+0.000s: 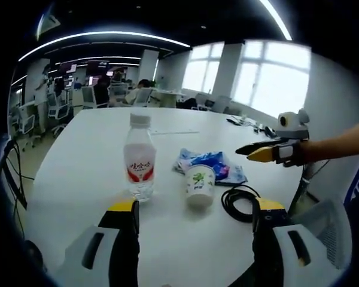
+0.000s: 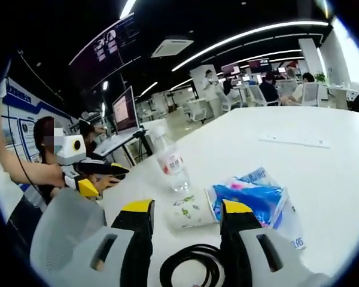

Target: Arrange the tabletop items into an orderly group along one side of the table until the central work area is clear of visible clutter.

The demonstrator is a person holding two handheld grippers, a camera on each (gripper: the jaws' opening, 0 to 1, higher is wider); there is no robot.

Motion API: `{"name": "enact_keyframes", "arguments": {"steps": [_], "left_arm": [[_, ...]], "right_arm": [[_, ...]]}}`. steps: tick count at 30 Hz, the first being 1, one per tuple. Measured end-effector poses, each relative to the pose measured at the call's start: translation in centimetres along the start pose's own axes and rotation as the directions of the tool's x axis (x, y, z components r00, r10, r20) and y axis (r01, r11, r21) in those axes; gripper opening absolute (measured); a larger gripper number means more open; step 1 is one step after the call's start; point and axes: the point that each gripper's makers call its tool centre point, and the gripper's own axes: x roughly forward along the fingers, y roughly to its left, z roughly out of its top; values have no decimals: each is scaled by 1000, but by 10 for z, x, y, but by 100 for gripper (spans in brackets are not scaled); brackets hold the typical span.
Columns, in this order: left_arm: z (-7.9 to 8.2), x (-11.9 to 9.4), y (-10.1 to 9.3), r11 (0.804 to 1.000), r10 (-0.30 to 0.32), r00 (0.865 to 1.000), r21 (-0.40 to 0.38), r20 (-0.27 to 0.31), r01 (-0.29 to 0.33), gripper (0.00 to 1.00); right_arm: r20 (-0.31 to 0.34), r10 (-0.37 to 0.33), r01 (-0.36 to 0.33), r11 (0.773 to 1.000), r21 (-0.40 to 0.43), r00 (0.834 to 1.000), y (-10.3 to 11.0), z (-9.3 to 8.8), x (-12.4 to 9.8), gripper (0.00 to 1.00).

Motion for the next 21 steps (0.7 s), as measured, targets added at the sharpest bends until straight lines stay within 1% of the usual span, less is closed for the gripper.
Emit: {"name": "enact_keyframes", "arguments": {"steps": [2,3,6,7,11,15,18,21], "left_arm": [[-1,0,0,1000,-1,1000,-1,-2,1,73],[-2,-1,0,1000,-1,1000,-2,-4,1,73],[-5,-2,0,1000,-2,1000,-5,-13,2,74],[-5,-2,0,1000,-2,1000,-5,-14,2,74],[-6,-4,1,1000,4,1000,-11,-12,-4,74],[-7,-5,2,1000,4,1000,-12,-16,-5,74],[-9,-5,2,1000,3,1000,-4,-26,-3,74],[-11,-5,2,1000,1,1000,-4,-30,-1,74]], "right_arm": [[-13,14,-14,1000,7,1000,-1,0,5,38],[-27,26,-25,999,24,999,-1,-1,8,36],[-42,50,-48,998,50,998,0,1,15,30],[-49,55,-52,997,51,997,0,1,18,29],[-93,66,-62,997,52,993,-2,-4,27,29],[-124,72,-64,995,71,990,-7,-8,33,29],[-158,55,-43,996,82,986,-14,-12,38,27],[-168,56,-38,993,110,984,-15,-13,42,26]]}}
